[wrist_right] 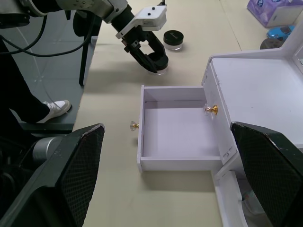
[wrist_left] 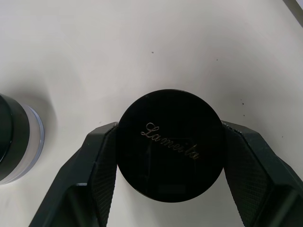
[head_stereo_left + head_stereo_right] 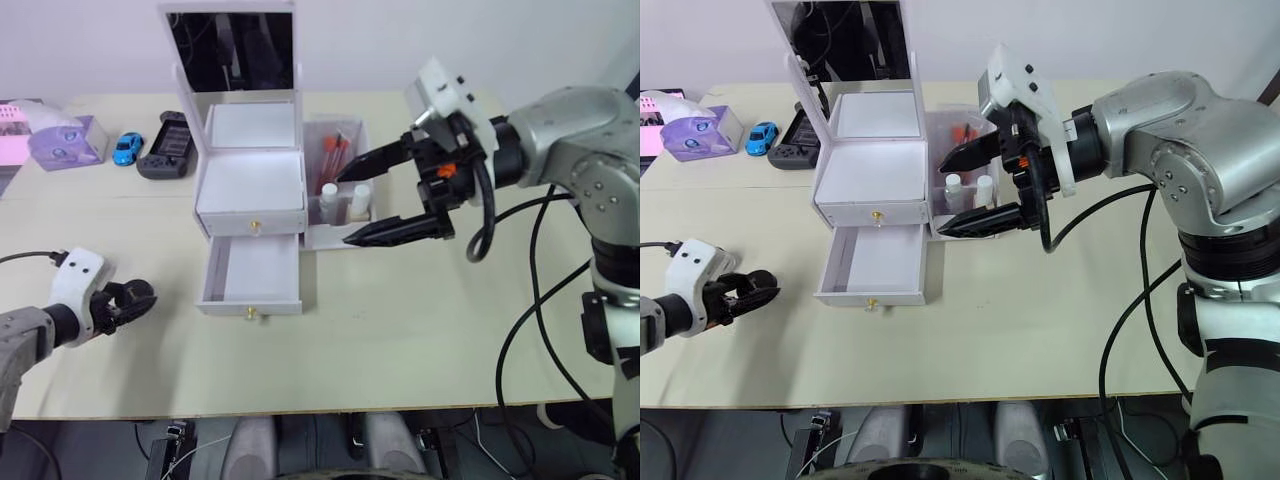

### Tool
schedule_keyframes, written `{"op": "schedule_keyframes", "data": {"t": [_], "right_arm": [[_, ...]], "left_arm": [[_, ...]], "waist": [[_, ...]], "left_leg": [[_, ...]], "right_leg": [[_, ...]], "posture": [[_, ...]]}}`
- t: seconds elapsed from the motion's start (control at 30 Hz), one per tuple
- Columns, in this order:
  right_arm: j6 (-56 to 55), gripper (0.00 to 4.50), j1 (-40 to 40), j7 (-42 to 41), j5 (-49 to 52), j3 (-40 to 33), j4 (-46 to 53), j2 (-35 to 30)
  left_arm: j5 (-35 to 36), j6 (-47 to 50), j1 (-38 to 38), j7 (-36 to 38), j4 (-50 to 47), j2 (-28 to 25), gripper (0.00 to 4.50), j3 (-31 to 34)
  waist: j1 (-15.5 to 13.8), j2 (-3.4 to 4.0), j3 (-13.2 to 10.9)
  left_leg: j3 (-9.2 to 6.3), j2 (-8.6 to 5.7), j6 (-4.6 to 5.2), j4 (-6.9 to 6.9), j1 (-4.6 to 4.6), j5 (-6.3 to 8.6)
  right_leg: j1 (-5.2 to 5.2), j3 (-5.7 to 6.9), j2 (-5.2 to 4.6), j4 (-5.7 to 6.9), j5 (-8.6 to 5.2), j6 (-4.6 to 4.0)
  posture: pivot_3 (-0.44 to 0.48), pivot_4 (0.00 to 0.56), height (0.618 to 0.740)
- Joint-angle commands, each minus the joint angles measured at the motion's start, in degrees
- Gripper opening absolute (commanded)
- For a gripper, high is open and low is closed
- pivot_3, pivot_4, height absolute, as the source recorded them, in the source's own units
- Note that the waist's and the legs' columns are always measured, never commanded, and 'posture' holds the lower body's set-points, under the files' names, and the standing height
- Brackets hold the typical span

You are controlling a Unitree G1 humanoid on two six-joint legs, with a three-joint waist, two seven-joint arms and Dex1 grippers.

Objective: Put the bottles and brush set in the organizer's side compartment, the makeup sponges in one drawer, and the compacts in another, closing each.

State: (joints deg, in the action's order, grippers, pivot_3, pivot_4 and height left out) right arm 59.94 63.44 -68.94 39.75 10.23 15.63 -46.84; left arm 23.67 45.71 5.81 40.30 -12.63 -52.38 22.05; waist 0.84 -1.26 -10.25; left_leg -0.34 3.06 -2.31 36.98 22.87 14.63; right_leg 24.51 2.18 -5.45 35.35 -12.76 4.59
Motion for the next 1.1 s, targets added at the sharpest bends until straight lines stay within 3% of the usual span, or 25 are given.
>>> {"op": "schedule_keyframes", "data": {"t": [0.03,0.23,0.4,0.6,0.67,0.83,1.1], "right_arm": [[-0.6,4.50,0.5,0.2,0.4,-2.4,1.3,-1.1],[-0.8,4.50,0.5,0.2,0.3,-2.3,1.2,-1.5],[-1.6,4.50,0.3,-0.4,0.1,-2.1,0.9,-2.0],[-3.4,4.50,-0.1,-1.1,0.1,-2.2,1.1,-1.9],[-3.6,4.50,-0.2,-1.0,0.3,-2.4,1.4,-1.8],[-1.8,4.50,-0.3,0.6,1.4,-3.1,2.7,-2.1],[2.3,4.50,-1.2,4.6,4.3,-6.5,6.3,-2.9]], "left_arm": [[-1.0,0.5,-0.2,-0.4,-1.1,-0.7,2.63,-0.6],[0.2,-1.3,-2.4,1.2,0.7,-1.8,2.63,3.5],[2.4,-5.9,-4.7,8.5,0.1,-6.0,2.63,7.1],[14.6,-4.1,-13.7,18.7,-6.1,-8.7,2.63,7.2],[17.9,-1.8,-17.2,20.3,-8.1,-9.8,2.63,4.9],[15.0,-2.4,-23.6,22.6,-7.9,-12.3,2.63,-6.3],[8.4,-7.8,-25.8,23.2,-5.4,-8.2,2.63,-17.8]], "waist": [[0.0,0.00,0.0],[-0.1,-0.01,0.0],[-0.1,-0.05,0.0],[-0.1,-0.04,0.0],[-0.1,-0.06,0.0],[0.0,0.00,0.0],[-0.1,-0.01,0.0]], "left_leg": [[0.00,0.00,0.00,0.00,0.00,0.00],[0.00,0.00,0.00,0.00,0.00,0.00],[-0.01,0.00,0.00,0.00,0.03,0.00],[0.00,-0.01,0.00,0.01,0.12,0.00],[-0.01,-0.01,0.00,0.01,0.16,0.00],[-0.01,-0.02,0.01,0.01,0.11,-0.01],[-0.02,0.01,0.02,0.02,0.07,-0.01]], "right_leg": [[0.00,0.00,0.00,0.00,0.00,0.00],[0.00,0.00,0.00,0.00,0.00,0.00],[0.03,0.00,0.00,-0.02,0.00,-0.01],[0.04,0.00,-0.01,-0.09,0.00,0.00],[0.05,0.00,0.00,-0.09,0.01,0.01],[0.03,-0.01,0.02,-0.05,0.01,0.03],[0.04,-0.09,0.12,0.01,0.01,0.03]], "posture": [[0.000,0.150,0.735],[0.000,0.150,0.735],[0.000,0.150,0.735],[0.000,0.150,0.735],[0.000,0.150,0.735],[0.000,0.150,0.735],[0.000,0.150,0.735]]}}
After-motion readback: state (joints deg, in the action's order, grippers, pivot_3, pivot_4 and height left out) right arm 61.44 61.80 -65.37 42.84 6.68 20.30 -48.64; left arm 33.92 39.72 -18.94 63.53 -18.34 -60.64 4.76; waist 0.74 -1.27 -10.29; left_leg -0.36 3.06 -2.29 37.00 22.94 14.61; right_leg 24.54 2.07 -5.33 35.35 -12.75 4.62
